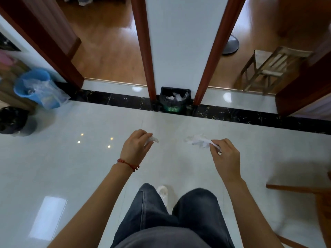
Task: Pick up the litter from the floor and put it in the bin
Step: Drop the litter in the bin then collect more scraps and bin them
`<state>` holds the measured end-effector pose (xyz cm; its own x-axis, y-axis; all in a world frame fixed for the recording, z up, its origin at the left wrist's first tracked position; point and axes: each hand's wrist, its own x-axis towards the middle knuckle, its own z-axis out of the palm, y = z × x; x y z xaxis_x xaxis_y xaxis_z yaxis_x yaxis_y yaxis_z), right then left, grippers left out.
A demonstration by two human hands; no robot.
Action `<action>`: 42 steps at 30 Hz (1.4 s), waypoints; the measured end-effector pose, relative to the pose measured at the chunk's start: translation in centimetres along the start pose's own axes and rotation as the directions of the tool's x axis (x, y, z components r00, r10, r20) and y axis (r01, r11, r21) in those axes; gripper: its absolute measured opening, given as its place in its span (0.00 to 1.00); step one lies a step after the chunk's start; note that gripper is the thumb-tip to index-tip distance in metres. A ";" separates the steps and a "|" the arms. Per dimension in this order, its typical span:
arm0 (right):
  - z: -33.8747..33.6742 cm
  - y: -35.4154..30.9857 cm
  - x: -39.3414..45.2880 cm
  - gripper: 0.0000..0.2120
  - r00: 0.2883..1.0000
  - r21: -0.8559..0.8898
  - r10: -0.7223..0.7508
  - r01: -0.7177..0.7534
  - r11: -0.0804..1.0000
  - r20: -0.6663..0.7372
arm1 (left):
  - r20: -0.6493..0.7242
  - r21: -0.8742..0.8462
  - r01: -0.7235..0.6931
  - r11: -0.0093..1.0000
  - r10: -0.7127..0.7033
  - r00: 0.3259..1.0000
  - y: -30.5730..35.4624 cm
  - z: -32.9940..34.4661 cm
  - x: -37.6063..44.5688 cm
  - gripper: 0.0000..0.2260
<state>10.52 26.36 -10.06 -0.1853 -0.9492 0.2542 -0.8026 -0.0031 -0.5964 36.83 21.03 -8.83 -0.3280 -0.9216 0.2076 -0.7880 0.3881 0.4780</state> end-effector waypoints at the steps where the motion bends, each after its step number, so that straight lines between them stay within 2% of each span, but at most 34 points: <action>1: 0.4 0.0 1.7 0.06 1.000 0.000 0.006 -0.006 1.000 -0.006 | 0.001 0.004 -0.002 1.000 0.002 1.000 -0.5 0.2 1.7 0.10; 10: 5.0 3.3 18.0 0.07 1.000 0.017 -0.027 0.027 0.999 0.011 | -0.031 0.002 0.056 0.998 -0.056 0.998 -4.4 3.8 16.7 0.11; 22: 11.0 9.1 36.1 0.05 0.980 0.067 -0.072 0.061 0.996 0.184 | -0.006 0.012 0.091 0.996 -0.091 0.996 -7.5 8.9 33.0 0.12; 28: 15.2 11.7 39.4 0.06 0.986 0.051 -0.016 0.008 0.999 0.164 | 0.035 -0.006 0.099 0.995 -0.098 0.995 -11.1 13.4 38.1 0.12; 33: 20.3 14.5 41.2 0.06 0.989 0.054 0.048 -0.055 0.997 0.137 | 0.119 -0.037 0.088 0.995 -0.084 0.989 -15.6 19.1 41.1 0.12; 42: 29.9 21.0 41.9 0.05 0.979 0.004 0.161 -0.163 0.987 0.128 | 0.181 -0.049 0.089 0.995 -0.079 0.980 -23.1 29.9 44.3 0.12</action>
<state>2.85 -22.85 -34.76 -0.2383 -0.9696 0.0550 -0.7592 0.1507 -0.6331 24.93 -28.98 -36.21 -0.3537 -0.9353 0.0111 -0.7878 0.3042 0.5356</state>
